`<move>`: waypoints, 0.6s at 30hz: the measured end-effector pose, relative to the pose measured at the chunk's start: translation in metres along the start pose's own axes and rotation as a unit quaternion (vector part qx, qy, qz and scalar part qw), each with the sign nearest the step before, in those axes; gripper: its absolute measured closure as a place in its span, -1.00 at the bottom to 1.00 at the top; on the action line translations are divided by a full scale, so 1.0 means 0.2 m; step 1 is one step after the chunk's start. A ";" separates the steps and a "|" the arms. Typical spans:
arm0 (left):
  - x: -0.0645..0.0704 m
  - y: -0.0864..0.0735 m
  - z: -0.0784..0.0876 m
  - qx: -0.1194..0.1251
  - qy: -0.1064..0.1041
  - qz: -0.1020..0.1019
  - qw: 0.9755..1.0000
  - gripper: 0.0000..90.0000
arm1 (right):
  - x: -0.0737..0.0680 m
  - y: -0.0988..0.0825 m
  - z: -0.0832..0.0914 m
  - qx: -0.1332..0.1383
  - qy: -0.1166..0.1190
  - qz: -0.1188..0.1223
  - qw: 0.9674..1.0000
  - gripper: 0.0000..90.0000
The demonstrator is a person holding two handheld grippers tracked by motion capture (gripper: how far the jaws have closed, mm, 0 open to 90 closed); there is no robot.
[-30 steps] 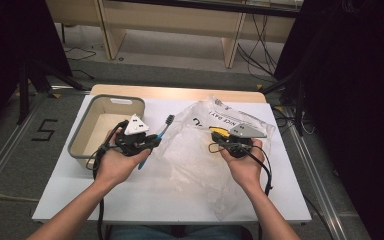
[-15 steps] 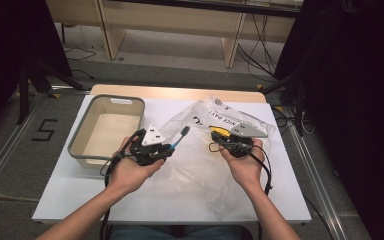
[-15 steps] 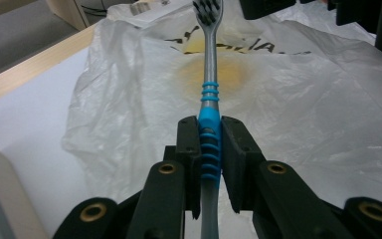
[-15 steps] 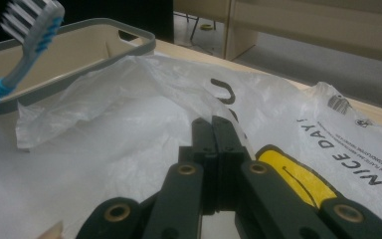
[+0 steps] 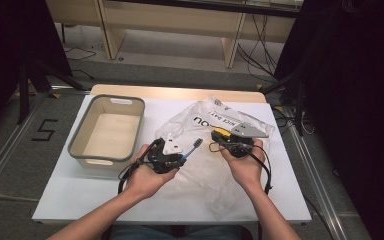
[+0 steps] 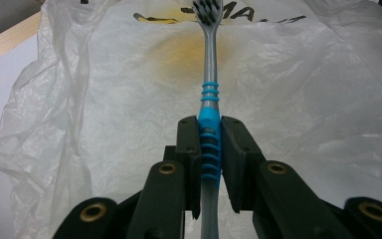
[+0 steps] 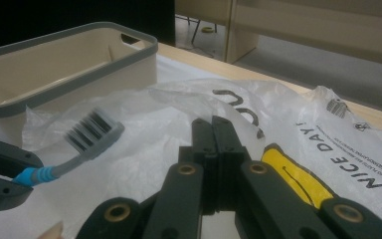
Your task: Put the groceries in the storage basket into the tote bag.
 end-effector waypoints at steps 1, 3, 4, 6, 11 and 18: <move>0.00 0.00 0.00 -0.001 0.001 0.000 1.000 0.75 | 0.00 0.00 0.00 -0.001 0.000 0.001 1.000 1.00; 0.00 0.00 -0.01 -0.002 0.004 0.001 1.000 0.75 | 0.00 0.00 0.00 -0.002 0.000 0.001 1.000 1.00; 0.00 0.00 -0.01 -0.002 0.003 0.001 1.000 0.75 | 0.00 0.00 0.00 -0.001 0.000 0.001 1.000 1.00; 0.00 0.00 -0.01 -0.004 0.004 0.001 1.000 0.75 | 0.00 0.00 0.00 -0.001 0.000 0.002 1.000 1.00; 0.00 -0.01 -0.02 -0.008 0.003 0.004 1.000 0.75 | -0.01 0.00 0.00 0.000 0.002 0.003 1.000 1.00; 0.02 -0.01 -0.03 -0.016 -0.001 0.002 1.000 0.75 | -0.01 0.01 0.00 0.000 0.002 0.004 1.000 1.00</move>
Point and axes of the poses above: each handheld gripper's, and its own axes: z roughly backward along the jaws, y roughly out of its top, x roughly to its right, the point moved 7 cm from there along -z, roughly forward along the jaws, and after that the axes turned 13 degrees about -x, right-handed, at the moved point
